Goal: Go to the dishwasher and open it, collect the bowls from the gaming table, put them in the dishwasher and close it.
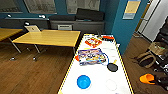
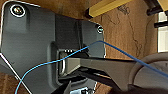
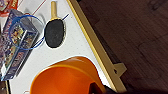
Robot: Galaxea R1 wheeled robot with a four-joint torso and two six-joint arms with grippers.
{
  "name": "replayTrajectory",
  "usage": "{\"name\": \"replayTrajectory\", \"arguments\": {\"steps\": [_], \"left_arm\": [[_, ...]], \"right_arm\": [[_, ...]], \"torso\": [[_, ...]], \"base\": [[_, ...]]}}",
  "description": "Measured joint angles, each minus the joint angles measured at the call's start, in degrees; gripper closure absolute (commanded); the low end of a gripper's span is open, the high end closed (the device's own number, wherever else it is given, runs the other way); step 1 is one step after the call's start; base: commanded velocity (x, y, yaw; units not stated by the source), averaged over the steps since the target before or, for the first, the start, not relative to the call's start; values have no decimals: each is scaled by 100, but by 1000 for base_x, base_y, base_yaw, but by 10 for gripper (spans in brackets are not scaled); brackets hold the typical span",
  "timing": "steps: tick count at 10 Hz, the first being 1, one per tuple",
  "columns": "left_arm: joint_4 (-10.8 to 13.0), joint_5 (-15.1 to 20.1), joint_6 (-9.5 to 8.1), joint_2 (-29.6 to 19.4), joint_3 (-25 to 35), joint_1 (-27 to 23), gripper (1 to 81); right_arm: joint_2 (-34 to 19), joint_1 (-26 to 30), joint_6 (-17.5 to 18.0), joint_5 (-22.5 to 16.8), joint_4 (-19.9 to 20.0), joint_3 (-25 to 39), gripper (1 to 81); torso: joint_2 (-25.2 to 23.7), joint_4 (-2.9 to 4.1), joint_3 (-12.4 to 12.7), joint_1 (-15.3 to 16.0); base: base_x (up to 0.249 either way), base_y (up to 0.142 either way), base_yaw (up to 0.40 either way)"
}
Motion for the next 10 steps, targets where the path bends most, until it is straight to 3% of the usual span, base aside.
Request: {"name": "replayTrajectory", "arguments": {"steps": [3,7,10], "left_arm": [[0,-13,-221,-1172,649,-212,10],[0,-104,-642,-2328,1709,-692,10],[0,-79,-909,-2776,2402,-1407,10]], "right_arm": [[-330,-909,-173,344,-30,256,811],[-35,-2889,-678,1519,-85,394,811],[552,-4140,-1165,2492,-108,396,811]], "torso": [[0,0,0,0],[0,0,0,0],[0,0,0,0]], "base": [[0,0,0],[0,0,0],[0,0,0]]}}
